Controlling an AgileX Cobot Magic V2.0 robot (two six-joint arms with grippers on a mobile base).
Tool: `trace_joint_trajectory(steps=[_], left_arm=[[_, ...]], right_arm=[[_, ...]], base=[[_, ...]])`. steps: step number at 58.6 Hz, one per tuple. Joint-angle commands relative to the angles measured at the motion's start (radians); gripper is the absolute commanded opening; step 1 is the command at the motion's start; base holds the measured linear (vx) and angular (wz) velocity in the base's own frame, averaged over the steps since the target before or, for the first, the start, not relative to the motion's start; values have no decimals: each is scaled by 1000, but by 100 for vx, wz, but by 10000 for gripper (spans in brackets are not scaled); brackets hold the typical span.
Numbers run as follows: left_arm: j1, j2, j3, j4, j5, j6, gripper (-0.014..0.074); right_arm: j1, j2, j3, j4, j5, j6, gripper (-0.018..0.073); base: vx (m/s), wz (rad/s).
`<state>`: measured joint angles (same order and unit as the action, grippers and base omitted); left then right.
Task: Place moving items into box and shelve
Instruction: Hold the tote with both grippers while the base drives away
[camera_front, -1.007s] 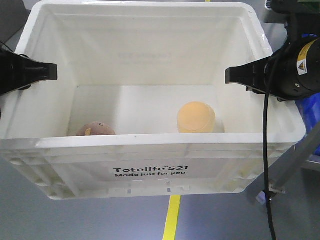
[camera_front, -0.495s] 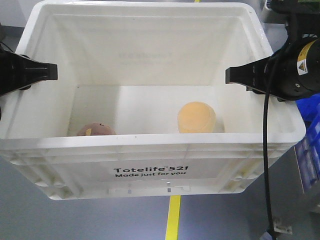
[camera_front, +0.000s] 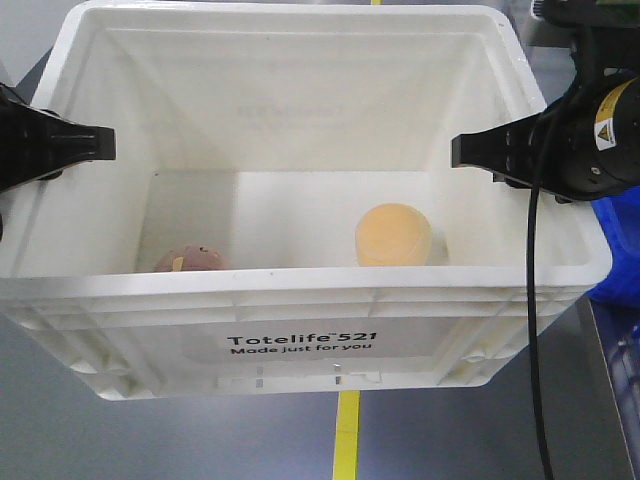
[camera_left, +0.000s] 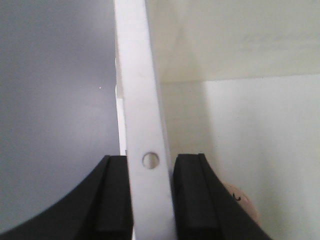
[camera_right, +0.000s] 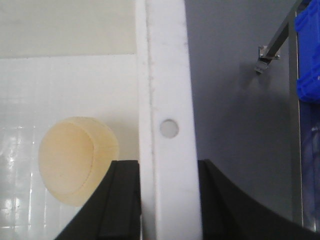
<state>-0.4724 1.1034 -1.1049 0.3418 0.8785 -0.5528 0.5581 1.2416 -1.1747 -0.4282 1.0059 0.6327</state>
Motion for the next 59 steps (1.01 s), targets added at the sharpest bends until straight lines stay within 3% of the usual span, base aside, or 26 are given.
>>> trace_joint_trajectory(steps=[1,59], left_arm=[[-2,-35,-43,75,-95,15,147],[-2,-35,-43,75,-95,15,147]], right_arm=[[-8,-39,-41,-117,-75,4,60],[-8,-39,-41,-117,-75,4,60]], base=[[44,-5],[45,-8]])
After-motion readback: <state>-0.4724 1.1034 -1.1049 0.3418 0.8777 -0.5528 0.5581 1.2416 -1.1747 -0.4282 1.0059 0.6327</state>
